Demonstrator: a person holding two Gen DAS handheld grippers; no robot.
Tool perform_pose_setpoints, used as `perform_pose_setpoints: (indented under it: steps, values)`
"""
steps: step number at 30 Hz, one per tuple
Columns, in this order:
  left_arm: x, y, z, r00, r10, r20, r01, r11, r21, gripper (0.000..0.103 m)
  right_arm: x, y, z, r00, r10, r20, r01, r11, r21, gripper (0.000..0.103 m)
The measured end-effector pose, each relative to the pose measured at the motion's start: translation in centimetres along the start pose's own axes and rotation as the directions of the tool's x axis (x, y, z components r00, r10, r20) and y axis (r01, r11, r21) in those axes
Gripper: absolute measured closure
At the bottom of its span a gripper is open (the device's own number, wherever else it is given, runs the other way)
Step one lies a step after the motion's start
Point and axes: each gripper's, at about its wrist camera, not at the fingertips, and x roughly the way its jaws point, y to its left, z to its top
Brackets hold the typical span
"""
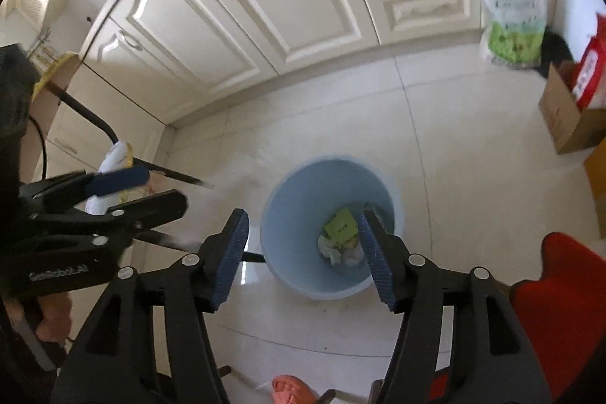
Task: Collect trash
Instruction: 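Carry bag and yellow-green packet to the blue bin and open both tools, then move both tools back over the table toward the bread pieces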
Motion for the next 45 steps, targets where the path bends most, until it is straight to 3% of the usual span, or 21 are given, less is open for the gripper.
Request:
perform_pose_setpoints:
  steps: [3,7,10,12,16,21,25,29,32,34,40,45]
  values:
    - [-2.3,-0.4,-0.5,0.999,0.026,0.040,-0.026,1.000,0.001,0.030,-1.9,1.4,0.2,0.999,0.007,0.032,-0.006,1.000,-0.010,0.043]
    - [-8.2,-0.5,-2.5,0.986,0.068,0.149,-0.066,0.998,-0.017,0.030,-5.6,4.6,0.2,0.996,0.012,0.093,-0.008,0.999,-0.045,0.040]
    - [-13.6,0.5,-4.7,0.967,0.103,0.233,-0.091,0.994,-0.060,0.030,-8.5,7.5,0.2,0.989,0.026,0.144,-0.013,0.996,-0.086,0.038]
    - [-17.5,1.2,-6.3,0.948,0.120,0.295,-0.099,0.992,-0.083,0.030,-11.0,10.3,0.1,0.981,0.038,0.190,-0.014,0.992,-0.128,0.031]
    - [-26.4,3.7,-11.4,0.884,0.176,0.434,-0.110,0.979,-0.173,0.022,-16.1,17.0,-0.2,0.954,0.092,0.285,-0.023,0.972,-0.234,0.020]
    - [-35.1,6.9,-19.3,0.815,0.275,0.511,-0.151,0.951,-0.270,0.018,-21.9,26.8,-1.1,0.910,0.181,0.372,-0.031,0.927,-0.375,0.002]
    - [-41.4,8.4,-26.8,0.740,0.392,0.547,-0.200,0.904,-0.378,0.014,-24.9,33.4,-2.3,0.882,0.243,0.404,-0.029,0.883,-0.468,0.000]
    - [-45.5,9.2,-33.3,0.644,0.506,0.573,-0.251,0.848,-0.466,0.006,-26.9,40.8,-3.8,0.851,0.300,0.432,-0.003,0.824,-0.567,0.000]
    - [-47.5,9.3,-37.7,0.577,0.594,0.560,-0.303,0.793,-0.529,0.006,-27.0,45.1,-4.7,0.839,0.332,0.431,0.002,0.789,-0.614,0.000]
    - [-48.1,9.1,-40.6,0.552,0.626,0.551,-0.306,0.767,-0.564,0.004,-26.5,47.9,-5.3,0.831,0.364,0.420,-0.004,0.760,-0.649,0.000]
    - [-47.5,9.9,-44.8,0.543,0.653,0.527,-0.278,0.732,-0.622,0.002,-23.8,54.1,-6.7,0.838,0.391,0.380,0.003,0.694,-0.720,0.000]
    - [-46.5,13.9,-44.9,0.578,0.660,0.480,-0.277,0.712,-0.645,0.002,-20.1,56.1,-6.4,0.868,0.368,0.334,-0.004,0.677,-0.736,0.000]
